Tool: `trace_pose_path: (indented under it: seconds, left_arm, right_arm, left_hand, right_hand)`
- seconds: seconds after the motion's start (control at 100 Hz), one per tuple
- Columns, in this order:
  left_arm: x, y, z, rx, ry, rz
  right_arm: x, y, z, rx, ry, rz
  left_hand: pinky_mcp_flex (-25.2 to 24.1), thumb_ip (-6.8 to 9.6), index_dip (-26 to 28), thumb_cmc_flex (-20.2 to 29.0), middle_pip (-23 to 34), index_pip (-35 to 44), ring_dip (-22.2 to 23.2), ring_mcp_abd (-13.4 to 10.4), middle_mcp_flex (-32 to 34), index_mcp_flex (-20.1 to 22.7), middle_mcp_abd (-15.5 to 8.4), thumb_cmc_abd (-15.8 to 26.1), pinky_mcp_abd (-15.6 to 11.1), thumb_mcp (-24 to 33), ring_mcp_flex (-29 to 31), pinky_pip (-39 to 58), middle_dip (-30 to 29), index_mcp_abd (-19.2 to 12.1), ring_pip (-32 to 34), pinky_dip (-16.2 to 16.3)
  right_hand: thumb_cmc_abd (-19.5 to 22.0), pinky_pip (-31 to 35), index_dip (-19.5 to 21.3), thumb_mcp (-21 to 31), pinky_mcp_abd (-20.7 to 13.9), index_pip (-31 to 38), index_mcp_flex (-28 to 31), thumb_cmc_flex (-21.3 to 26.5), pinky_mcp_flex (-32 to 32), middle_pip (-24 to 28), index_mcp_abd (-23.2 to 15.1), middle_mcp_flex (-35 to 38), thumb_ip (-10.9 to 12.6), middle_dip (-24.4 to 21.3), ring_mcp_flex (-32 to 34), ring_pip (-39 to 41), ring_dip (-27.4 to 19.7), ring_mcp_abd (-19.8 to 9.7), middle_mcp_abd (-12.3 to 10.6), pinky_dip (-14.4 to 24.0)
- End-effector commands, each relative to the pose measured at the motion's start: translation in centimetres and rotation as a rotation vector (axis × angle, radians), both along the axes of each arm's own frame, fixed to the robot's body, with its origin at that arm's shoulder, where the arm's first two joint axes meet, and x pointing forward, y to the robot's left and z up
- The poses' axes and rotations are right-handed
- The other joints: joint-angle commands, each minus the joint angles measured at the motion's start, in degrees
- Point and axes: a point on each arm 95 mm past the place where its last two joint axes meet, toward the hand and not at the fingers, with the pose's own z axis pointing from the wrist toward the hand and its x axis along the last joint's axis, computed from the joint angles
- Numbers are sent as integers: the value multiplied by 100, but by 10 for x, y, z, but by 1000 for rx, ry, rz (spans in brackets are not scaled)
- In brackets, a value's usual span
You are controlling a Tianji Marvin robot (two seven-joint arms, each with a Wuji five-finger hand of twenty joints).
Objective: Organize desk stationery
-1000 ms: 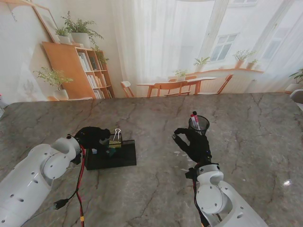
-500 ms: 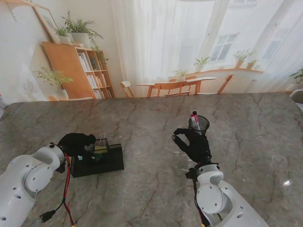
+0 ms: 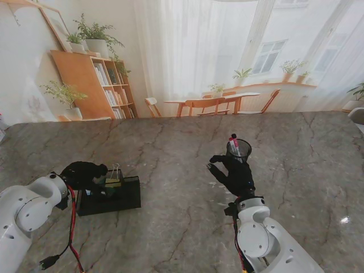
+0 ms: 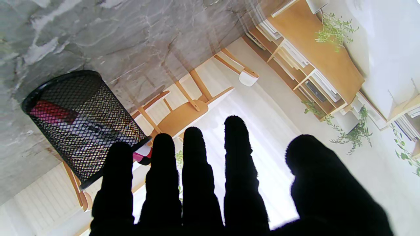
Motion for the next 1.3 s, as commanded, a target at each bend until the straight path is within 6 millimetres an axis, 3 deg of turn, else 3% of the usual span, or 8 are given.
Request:
trace_pose_path:
  seconds: [0.0,0.31,0.48,0.56,0.74,0.89,1.06,1.29]
  left_arm:
    - [-1,11,-12,19,43,18]
    - [-1,7,-18,-6,53,6]
    - [-7,5,-15,-16,53,-7]
    - [-10,3,-11,-25,51,-10]
    - [-15,2,1,-5,32,-40]
    - [-20,0,9,3,33,-38]
    - [-23,-1,20,11,31,-27]
    - [-32,-2,47,22,-9,-37]
  right_arm:
    - [-1,0,-2,-7,15,10]
    - [0,1,-4,-11,22,19]
    - [0,2,-4,-5,21,23]
    - [0,2,-4,-3,21,22]
    - [0,3,-3,0,18,20]
    - [0,2,-3,3,15,16]
    - [0,3,-3,8,17,15]
    - [0,2,-3,11,15,12]
  left_hand:
    - [-44,-73,14,1497,333,555,-57,-138,474,385,-794,905,-454,1671,102,-96,212,-1088,-63,74]
    - [-350,-138,-279,1497,-131,44,-169,-197,273,260,-714,852,-243,1716,-136,-410,172,-1086,-362,48]
    - [-916,-121,-169,1497,-135,-885,-313,-271,-393,30,-622,878,161,892,-467,-652,-241,-1083,-850,227]
    - [-1097,-78,-86,1040,92,-1539,-307,-255,-772,21,-562,1023,238,797,-638,-711,-1384,-959,-981,340]
    - [-1368,140,-763,-243,-236,-2399,-351,-153,-1113,-209,-494,1102,479,858,-961,-774,-1569,-762,-1162,406]
    - [-2068,181,-966,-1127,-839,-2963,-730,47,-1667,-695,-508,1263,1233,888,-1598,-1202,-1889,-771,-1722,439]
    - [-2635,196,-1242,-1623,-1312,-3306,-1403,199,-2144,-1200,-410,1449,1764,886,-2158,-1995,-2193,-590,-2397,48]
    - [-2803,199,-1340,-1730,-1423,-3330,-1702,284,-2278,-1260,-330,1612,1934,891,-2374,-2356,-2335,-571,-2602,-156]
  right_hand:
    - [184,114,138,-90,7,62,23,53,-37,109,2,60,-4,67,8,31,77,-9,15,65]
    - [182,120,136,-93,12,55,8,53,-34,110,2,60,-4,68,11,36,78,-15,10,65]
    - [186,121,136,-93,6,54,4,53,-34,110,-11,62,-4,68,10,36,77,-11,11,64]
    - [186,121,137,-93,6,59,17,54,-34,109,2,58,-4,68,12,36,77,-12,4,63]
    - [185,119,138,-95,10,60,16,50,-37,111,3,64,-5,69,7,36,77,-5,6,62]
    - [185,118,137,-95,12,57,13,51,-36,112,-6,67,-4,69,13,38,78,-8,8,61]
    - [184,120,135,-94,5,54,9,51,-34,110,0,63,-4,68,12,37,78,-8,4,61]
    - [183,118,136,-93,7,59,24,49,-37,107,2,59,-5,67,12,36,77,1,11,61]
